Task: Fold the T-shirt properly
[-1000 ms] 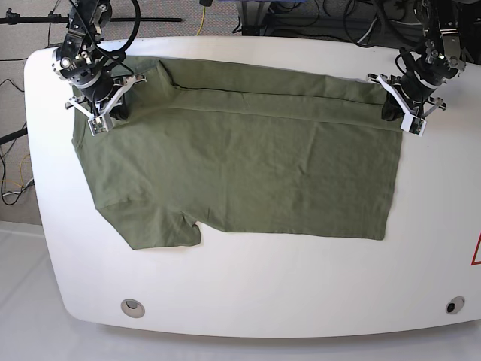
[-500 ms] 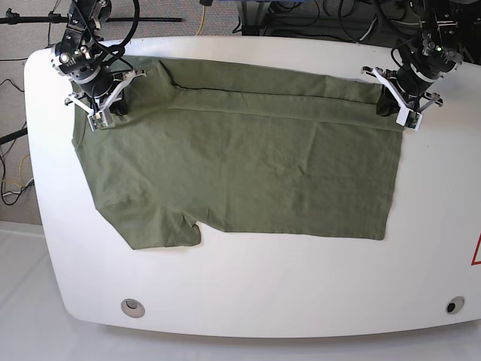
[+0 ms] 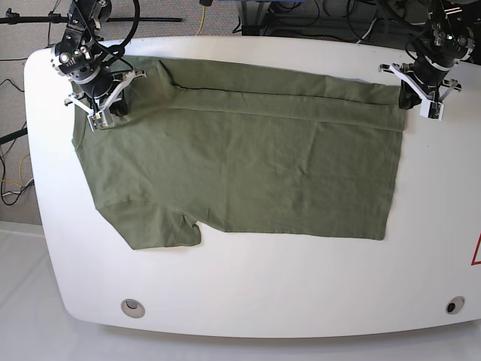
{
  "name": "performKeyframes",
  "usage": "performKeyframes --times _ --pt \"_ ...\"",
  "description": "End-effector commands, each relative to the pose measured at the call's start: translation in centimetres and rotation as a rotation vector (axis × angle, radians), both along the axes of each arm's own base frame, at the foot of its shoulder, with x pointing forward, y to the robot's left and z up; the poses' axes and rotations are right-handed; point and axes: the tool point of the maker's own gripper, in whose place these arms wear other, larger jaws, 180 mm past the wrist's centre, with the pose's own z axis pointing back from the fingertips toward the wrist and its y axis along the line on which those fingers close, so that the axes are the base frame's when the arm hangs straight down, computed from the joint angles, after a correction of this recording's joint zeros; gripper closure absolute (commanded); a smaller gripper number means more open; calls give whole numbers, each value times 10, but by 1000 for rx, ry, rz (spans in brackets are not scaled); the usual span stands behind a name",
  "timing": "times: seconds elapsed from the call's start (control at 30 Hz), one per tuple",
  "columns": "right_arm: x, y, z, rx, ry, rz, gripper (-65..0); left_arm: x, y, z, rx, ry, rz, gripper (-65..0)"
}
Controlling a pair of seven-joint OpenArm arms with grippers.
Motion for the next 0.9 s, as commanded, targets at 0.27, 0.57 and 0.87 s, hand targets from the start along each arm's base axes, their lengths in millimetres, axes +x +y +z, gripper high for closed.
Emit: performKeyframes --times 0.27,0.57,0.87 --pt "10 -1 17 34 -80 6 -124 -5 10 7 22 -13 6 0" --pt "3 -4 22 75 -90 -1 -240 -17 0 4 16 9 -28 -40" --pt "7 -8 26 74 -110 -18 -202 -18 -12 -3 -5 27 -55 -13"
